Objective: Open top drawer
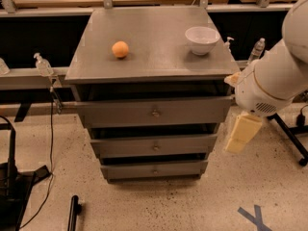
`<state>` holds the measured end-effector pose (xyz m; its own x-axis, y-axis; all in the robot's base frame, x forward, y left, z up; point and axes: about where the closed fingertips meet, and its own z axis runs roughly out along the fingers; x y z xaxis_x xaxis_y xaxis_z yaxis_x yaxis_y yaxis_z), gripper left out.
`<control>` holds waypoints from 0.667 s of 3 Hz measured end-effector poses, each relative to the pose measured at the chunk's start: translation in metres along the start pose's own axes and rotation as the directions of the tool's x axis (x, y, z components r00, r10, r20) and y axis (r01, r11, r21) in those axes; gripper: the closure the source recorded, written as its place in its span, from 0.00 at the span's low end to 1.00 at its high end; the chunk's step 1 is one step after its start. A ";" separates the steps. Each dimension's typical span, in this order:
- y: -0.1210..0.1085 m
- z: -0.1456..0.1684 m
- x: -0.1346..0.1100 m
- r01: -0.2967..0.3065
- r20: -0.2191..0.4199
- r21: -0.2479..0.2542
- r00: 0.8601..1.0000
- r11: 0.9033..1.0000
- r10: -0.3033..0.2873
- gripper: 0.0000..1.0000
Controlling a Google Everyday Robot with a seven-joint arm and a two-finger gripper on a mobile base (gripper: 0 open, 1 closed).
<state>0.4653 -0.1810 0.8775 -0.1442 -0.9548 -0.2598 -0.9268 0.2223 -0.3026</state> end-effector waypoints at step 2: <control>-0.008 0.017 -0.003 0.022 0.008 0.015 1.000 1.000 -0.022 0.00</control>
Offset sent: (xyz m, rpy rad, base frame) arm 0.0628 0.0200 -0.0657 -0.0038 -0.0828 0.0846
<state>0.4787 -0.1766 0.8649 -0.1205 -0.9579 -0.2605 -0.9246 0.2039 -0.3219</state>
